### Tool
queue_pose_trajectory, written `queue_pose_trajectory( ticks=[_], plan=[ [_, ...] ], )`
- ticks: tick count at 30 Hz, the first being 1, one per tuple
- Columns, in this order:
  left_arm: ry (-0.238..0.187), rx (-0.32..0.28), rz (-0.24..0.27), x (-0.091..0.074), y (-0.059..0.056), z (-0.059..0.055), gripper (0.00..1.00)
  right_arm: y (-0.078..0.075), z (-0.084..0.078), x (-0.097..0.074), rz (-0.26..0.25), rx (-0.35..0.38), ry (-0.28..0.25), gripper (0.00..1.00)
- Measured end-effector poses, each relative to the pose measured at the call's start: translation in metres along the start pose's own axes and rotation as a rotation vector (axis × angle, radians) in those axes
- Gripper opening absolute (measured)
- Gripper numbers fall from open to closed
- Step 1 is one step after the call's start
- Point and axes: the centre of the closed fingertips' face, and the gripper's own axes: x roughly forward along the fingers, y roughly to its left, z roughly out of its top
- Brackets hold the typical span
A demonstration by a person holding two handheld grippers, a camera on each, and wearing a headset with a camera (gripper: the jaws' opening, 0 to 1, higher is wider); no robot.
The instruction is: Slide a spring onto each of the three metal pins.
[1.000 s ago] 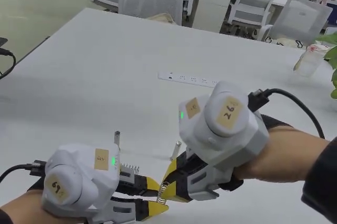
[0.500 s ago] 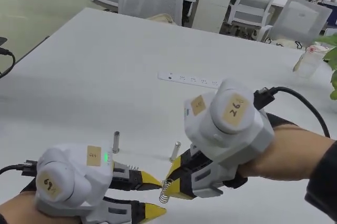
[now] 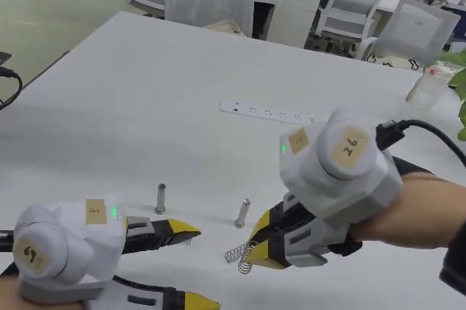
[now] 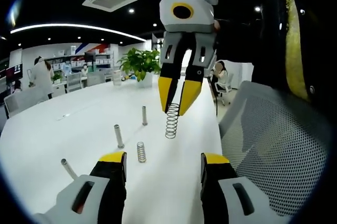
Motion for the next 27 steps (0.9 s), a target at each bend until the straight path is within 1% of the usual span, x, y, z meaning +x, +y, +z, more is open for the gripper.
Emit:
queue_pose_trajectory(
  ticks=[2, 3, 6, 9, 14, 15, 16, 22, 27],
  plan=[
    [0.007, -0.013, 0.01, -0.001, 0.001, -0.002, 0.59, -0.003, -0.002, -0.003, -0.011, 0.006, -0.002, 0.08],
    [0.007, -0.019, 0.013, -0.001, 0.001, -0.002, 0.63, -0.004, -0.002, -0.004, -0.012, 0.009, -0.003, 0.08],
    [-0.001, -0.026, 0.019, -0.004, 0.001, -0.002, 0.65, -0.007, -0.003, -0.008, -0.024, 0.016, -0.009, 0.08],
    [-0.004, -0.048, 0.038, -0.006, 0.003, -0.003, 0.74, -0.01, -0.004, -0.011, -0.034, 0.022, -0.014, 0.08],
    [-0.01, -0.071, 0.065, -0.013, 0.005, -0.005, 0.85, -0.014, -0.004, -0.015, -0.046, 0.028, -0.018, 0.08],
    [-0.011, -0.073, 0.068, -0.014, 0.005, -0.006, 0.86, -0.015, -0.004, -0.015, -0.047, 0.029, -0.018, 0.08],
    [-0.017, -0.073, 0.086, -0.017, 0.007, -0.006, 0.87, -0.018, -0.005, -0.016, -0.051, 0.03, -0.019, 0.08],
    [-0.019, -0.088, 0.128, -0.028, 0.014, -0.01, 0.92, -0.025, -0.002, -0.019, -0.062, 0.032, -0.023, 0.08],
    [-0.024, -0.098, 0.16, -0.035, 0.02, -0.011, 0.95, -0.032, 0.006, -0.02, -0.066, 0.016, -0.023, 0.08]
  ],
)
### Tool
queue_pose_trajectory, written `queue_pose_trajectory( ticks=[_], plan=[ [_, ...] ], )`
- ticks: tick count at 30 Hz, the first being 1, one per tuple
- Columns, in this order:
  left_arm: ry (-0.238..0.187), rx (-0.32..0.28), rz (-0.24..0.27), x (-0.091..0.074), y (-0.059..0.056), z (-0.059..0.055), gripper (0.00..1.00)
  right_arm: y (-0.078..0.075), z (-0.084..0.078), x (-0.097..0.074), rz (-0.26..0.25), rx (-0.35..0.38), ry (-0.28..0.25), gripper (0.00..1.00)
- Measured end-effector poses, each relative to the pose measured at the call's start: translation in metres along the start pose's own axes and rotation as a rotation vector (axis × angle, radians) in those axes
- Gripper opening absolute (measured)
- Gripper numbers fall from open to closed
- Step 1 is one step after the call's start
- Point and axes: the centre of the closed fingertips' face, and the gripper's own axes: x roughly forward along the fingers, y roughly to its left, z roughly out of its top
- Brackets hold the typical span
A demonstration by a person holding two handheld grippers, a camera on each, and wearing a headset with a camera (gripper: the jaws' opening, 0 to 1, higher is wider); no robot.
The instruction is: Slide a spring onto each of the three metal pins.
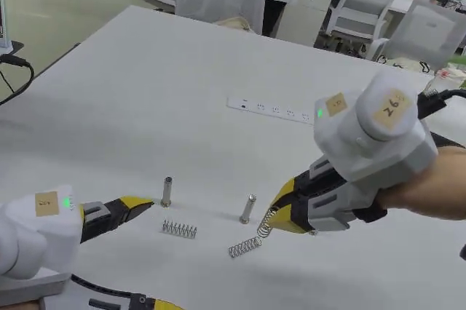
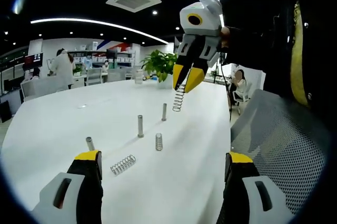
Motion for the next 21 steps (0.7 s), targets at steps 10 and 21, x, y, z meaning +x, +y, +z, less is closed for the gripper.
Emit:
queue_pose_trajectory(
  ticks=[10, 21],
  plan=[
    [-0.015, 0.0, 0.033, -0.008, 0.004, 0.002, 0.98, -0.02, 0.034, 0.009, -0.007, -0.052, -0.024, 0.08],
    [-0.037, -0.008, 0.077, -0.021, 0.012, 0.003, 0.98, -0.037, 0.069, 0.027, 0.004, -0.086, -0.046, 0.08]
  ],
)
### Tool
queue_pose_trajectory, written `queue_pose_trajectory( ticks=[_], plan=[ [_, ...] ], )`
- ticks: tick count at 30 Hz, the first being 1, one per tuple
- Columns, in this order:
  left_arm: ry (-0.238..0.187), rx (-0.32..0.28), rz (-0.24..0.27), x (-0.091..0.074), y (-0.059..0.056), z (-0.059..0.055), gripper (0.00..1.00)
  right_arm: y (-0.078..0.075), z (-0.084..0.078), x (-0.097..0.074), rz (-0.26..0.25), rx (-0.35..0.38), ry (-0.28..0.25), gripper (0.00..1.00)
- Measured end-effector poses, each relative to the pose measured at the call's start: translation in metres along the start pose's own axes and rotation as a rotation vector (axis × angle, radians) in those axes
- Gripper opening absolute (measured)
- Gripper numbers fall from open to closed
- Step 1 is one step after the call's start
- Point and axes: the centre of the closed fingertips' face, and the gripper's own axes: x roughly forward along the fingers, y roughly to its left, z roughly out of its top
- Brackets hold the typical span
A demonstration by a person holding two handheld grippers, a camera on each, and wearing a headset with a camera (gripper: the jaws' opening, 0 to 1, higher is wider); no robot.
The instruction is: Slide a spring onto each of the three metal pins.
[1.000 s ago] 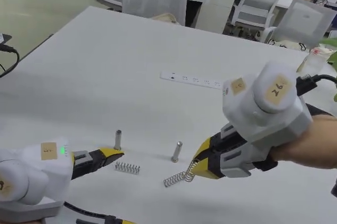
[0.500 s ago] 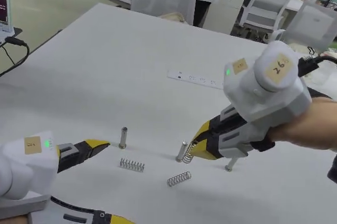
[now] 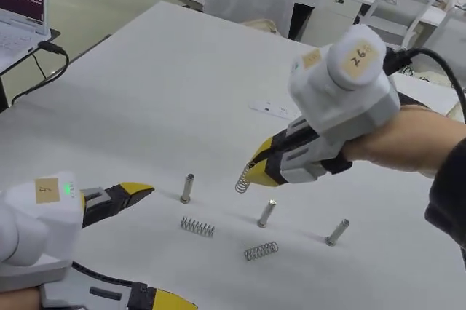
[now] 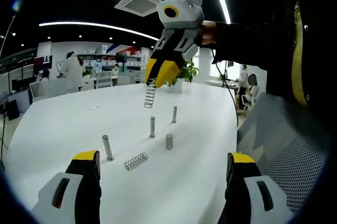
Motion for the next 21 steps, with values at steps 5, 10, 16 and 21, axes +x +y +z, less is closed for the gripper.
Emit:
queue_pose_trajectory(
  ticks=[5, 10, 16, 21],
  plan=[
    [-0.002, -0.005, 0.012, -0.003, 0.002, -0.001, 0.98, -0.008, 0.01, 0.012, 0.016, -0.006, 0.001, 0.08],
    [-0.005, -0.01, 0.022, -0.006, 0.004, 0.0, 0.98, -0.016, 0.019, 0.024, 0.027, -0.008, -0.004, 0.08],
    [-0.002, -0.015, 0.03, -0.007, 0.006, -0.001, 0.98, -0.026, 0.025, 0.036, 0.049, -0.002, -0.004, 0.08],
    [-0.003, -0.018, 0.037, -0.008, 0.008, -0.001, 0.98, -0.029, 0.032, 0.048, 0.069, 0.002, -0.007, 0.08]
  ],
)
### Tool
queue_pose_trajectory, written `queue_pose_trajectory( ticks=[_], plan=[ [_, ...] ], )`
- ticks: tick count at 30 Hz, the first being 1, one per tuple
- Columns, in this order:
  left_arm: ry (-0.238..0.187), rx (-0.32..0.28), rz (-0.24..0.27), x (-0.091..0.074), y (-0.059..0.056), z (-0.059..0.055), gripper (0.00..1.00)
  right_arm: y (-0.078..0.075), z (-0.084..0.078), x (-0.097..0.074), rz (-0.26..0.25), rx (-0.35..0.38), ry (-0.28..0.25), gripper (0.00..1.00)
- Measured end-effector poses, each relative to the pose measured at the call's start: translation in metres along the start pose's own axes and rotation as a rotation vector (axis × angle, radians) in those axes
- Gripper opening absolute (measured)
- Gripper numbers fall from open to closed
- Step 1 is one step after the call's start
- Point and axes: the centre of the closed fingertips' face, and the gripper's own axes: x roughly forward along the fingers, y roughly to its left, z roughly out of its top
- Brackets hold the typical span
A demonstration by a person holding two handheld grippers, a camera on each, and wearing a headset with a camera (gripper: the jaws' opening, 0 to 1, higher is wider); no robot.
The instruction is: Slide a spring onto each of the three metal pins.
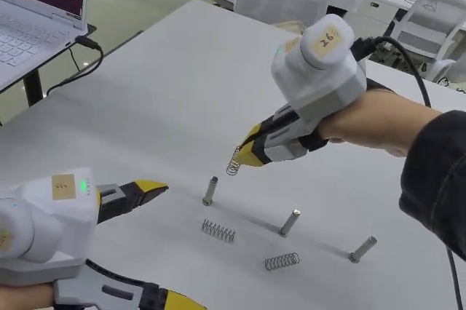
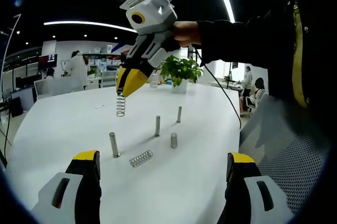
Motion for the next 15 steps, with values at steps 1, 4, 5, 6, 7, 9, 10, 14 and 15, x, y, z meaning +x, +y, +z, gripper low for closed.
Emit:
queue_pose_trajectory(
  ticks=[1, 4, 5, 6, 7, 9, 10, 14, 15],
  plan=[
    [-0.001, -0.002, 0.001, 0.0, 0.0, 0.0, 0.98, 0.0, 0.001, 0.002, 0.004, 0.001, -0.003, 0.08],
    [0.0, -0.006, 0.004, -0.001, 0.001, -0.001, 0.97, -0.003, 0.001, 0.011, 0.011, -0.001, 0.0, 0.08],
    [-0.001, -0.008, 0.004, -0.001, 0.001, -0.002, 0.97, -0.003, 0.002, 0.012, 0.012, 0.0, 0.002, 0.08],
    [-0.001, -0.007, 0.006, -0.001, 0.002, -0.002, 0.97, -0.004, 0.001, 0.014, 0.014, -0.001, 0.004, 0.08],
    [-0.001, -0.008, 0.007, -0.002, 0.002, -0.002, 0.97, -0.004, 0.0, 0.016, 0.017, 0.003, 0.006, 0.08],
    [-0.002, -0.011, 0.011, -0.002, 0.003, -0.002, 0.97, -0.005, 0.001, 0.018, 0.017, 0.005, 0.006, 0.08],
    [-0.004, -0.013, 0.012, -0.002, 0.003, -0.003, 0.97, -0.005, 0.001, 0.02, 0.02, 0.009, 0.008, 0.08],
    [-0.003, -0.015, 0.014, -0.003, 0.005, -0.004, 0.97, -0.005, -0.001, 0.025, 0.026, 0.013, 0.016, 0.08],
    [-0.005, -0.017, 0.015, -0.003, 0.005, -0.004, 0.97, -0.005, -0.002, 0.026, 0.028, 0.012, 0.019, 0.08]
  ],
)
